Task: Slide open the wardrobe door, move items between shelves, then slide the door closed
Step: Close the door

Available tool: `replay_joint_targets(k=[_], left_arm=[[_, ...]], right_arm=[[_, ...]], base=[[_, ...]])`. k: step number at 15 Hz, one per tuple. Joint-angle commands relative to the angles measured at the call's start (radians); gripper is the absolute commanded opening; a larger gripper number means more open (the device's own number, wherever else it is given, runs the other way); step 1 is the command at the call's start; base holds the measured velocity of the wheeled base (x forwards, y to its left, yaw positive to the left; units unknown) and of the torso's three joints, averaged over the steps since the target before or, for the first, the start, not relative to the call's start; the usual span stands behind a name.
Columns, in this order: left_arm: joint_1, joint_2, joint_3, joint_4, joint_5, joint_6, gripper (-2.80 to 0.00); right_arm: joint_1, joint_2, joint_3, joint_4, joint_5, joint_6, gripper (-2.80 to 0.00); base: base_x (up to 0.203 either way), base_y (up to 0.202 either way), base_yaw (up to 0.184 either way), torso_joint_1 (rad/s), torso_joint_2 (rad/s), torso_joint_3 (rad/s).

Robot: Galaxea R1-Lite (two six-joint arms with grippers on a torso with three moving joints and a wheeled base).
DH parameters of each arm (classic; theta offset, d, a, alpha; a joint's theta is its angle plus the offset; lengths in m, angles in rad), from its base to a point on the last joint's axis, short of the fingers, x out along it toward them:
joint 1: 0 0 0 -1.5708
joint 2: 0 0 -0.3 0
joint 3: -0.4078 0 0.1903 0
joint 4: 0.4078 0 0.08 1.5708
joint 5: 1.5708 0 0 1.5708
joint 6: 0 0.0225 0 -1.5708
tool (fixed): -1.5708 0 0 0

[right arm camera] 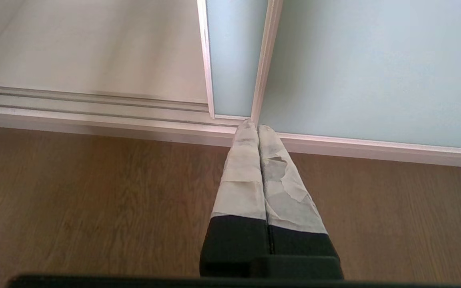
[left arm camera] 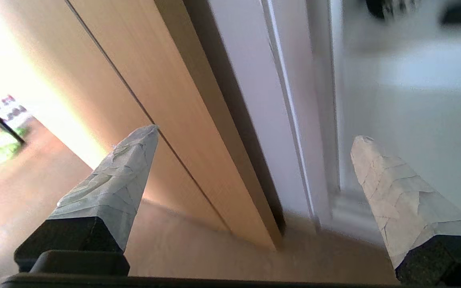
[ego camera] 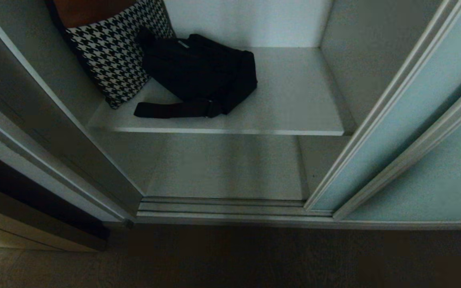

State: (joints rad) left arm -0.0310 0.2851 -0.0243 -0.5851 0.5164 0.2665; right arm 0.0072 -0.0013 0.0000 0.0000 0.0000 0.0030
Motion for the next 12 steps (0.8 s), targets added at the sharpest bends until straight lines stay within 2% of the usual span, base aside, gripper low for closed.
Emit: replay_joint_targets(k=[1, 2, 3, 4, 5, 6, 7, 8, 10, 11, 12], left_arm=[[0.016, -0.118, 0.021, 0.146, -0.025, -0.03, 0.0], [0.022, -0.179, 0.021, 0.253, -0.064, -0.038, 0.0], [0.026, -0.233, 0.016, 0.362, -0.14, -0.043, 0.0], [0.028, -0.273, 0.009, 0.453, -0.272, -0.05, 0.0], [0.03, -0.285, 0.001, 0.519, -0.342, -0.058, 0.0], [0.031, -0.286, 0.003, 0.532, -0.398, -0.067, 0.0], [0.031, -0.285, 0.01, 0.548, -0.515, -0.072, 0.0], [0.031, -0.284, 0.016, 0.565, -0.577, -0.072, 0.0], [0.031, -0.285, 0.023, 0.593, -0.563, -0.108, 0.0], [0.031, -0.284, 0.023, 0.591, -0.536, -0.184, 0.0], [0.031, -0.284, 0.023, 0.59, -0.51, -0.234, 0.0]], right_arm=[[-0.001, -0.002, 0.0, 0.0, 0.0, 0.0, -2.8], [0.0, -0.002, 0.0, 0.0, 0.0, 0.0, -2.8], [0.0, -0.002, 0.0, 0.0, 0.0, 0.0, -2.8], [0.0, -0.002, 0.0, 0.0, 0.0, 0.0, -2.8], [0.0, -0.002, 0.0, 0.0, 0.0, 0.0, -2.8], [-0.001, -0.002, 0.0, 0.0, 0.0, 0.0, -2.8], [0.0, -0.002, 0.0, 0.0, 0.0, 0.001, -2.8], [0.0, -0.002, 0.0, 0.0, 0.0, 0.0, -2.8], [0.0, -0.002, 0.0, 0.0, 0.0, 0.0, -2.8], [0.0, -0.002, 0.0, 0.0, 0.0, 0.002, -2.8], [-0.001, -0.002, 0.0, 0.0, 0.0, 0.0, -2.8]], base=[[0.0, 0.0, 0.0, 0.0, 0.0, 0.0], [0.0, 0.0, 0.0, 0.0, 0.0, 0.0], [0.0, 0.0, 0.0, 0.0, 0.0, 0.0], [0.0, 0.0, 0.0, 0.0, 0.0, 0.0], [0.0, 0.0, 0.0, 0.0, 0.0, 0.0], [0.0, 0.0, 0.0, 0.0, 0.0, 0.0], [0.0, 0.0, 0.0, 0.0, 0.0, 0.0], [0.0, 0.0, 0.0, 0.0, 0.0, 0.0], [0.0, 0.0, 0.0, 0.0, 0.0, 0.0], [0.0, 0.0, 0.0, 0.0, 0.0, 0.0], [0.0, 0.0, 0.0, 0.0, 0.0, 0.0]])
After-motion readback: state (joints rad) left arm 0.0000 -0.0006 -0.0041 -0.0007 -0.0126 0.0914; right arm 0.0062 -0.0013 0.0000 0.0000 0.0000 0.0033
